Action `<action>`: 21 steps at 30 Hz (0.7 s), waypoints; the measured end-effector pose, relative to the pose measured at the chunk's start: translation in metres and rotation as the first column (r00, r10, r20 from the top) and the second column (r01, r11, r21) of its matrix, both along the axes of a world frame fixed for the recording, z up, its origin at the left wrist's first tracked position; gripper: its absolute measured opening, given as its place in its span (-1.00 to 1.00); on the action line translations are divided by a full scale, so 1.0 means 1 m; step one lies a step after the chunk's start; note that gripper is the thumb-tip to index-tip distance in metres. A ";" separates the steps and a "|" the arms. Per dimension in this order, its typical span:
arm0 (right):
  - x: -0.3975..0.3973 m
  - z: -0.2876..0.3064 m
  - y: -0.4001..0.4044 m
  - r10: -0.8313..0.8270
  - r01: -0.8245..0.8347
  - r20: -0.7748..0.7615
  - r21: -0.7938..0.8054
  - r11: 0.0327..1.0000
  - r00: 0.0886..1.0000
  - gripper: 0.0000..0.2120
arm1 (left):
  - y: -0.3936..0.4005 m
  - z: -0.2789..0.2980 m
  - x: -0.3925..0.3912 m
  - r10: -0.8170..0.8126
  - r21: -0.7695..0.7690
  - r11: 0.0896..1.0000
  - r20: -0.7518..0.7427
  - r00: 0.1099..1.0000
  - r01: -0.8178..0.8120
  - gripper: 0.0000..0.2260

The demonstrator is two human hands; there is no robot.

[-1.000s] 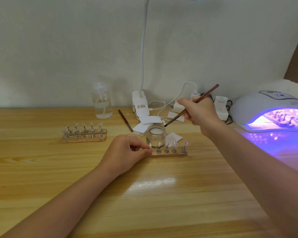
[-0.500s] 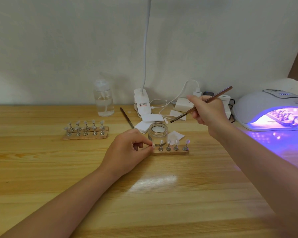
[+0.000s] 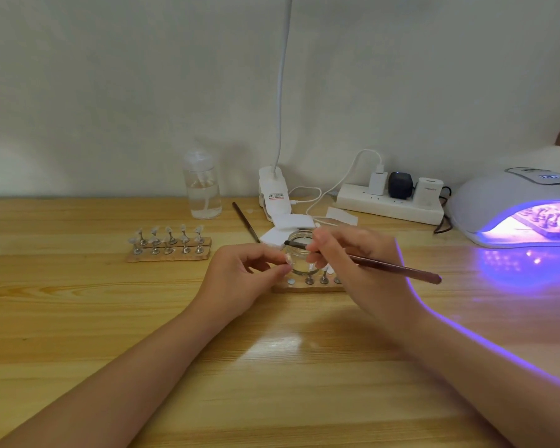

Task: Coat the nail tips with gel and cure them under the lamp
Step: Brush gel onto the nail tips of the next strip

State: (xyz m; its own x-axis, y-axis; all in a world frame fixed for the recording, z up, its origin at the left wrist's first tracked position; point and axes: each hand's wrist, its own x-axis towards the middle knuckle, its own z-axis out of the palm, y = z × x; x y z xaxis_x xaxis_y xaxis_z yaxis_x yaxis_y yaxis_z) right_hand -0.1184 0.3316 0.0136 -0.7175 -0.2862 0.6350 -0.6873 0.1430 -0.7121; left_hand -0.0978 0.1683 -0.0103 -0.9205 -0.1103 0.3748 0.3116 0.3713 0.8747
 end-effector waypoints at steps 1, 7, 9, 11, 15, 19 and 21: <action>0.000 -0.002 0.001 -0.022 0.022 -0.006 -0.006 1.000 1.000 -0.78 | 0.000 0.000 0.000 0.006 0.001 1.000 0.004 1.000 -0.006 -0.85; -0.002 -0.017 0.005 -0.053 0.050 -0.045 -0.050 0.997 0.998 -0.68 | 0.000 0.000 0.000 0.013 -0.013 1.000 0.021 1.000 -0.013 -0.79; -0.002 -0.020 0.003 -0.048 0.043 -0.060 -0.089 0.995 0.997 -0.67 | 0.000 0.000 0.000 0.017 -0.016 1.000 0.019 1.000 -0.017 -0.79; -0.002 -0.022 0.001 -0.052 0.044 -0.079 -0.100 0.994 0.995 -0.69 | 0.000 0.000 0.000 0.015 -0.028 1.000 0.018 1.000 -0.014 -0.80; -0.003 -0.026 0.000 -0.048 0.042 -0.070 -0.084 0.996 0.996 -0.67 | -0.001 -0.001 -0.001 0.012 -0.033 0.999 0.018 1.000 -0.012 -0.80; -0.003 -0.027 -0.001 -0.033 0.025 -0.086 -0.091 0.995 0.996 -0.70 | -0.001 -0.002 -0.002 0.018 -0.043 0.999 0.019 1.000 -0.017 -0.80; -0.003 -0.028 -0.001 -0.034 0.026 -0.090 -0.086 0.996 0.995 -0.70 | -0.001 -0.002 -0.002 0.016 -0.040 0.999 0.015 1.000 -0.016 -0.79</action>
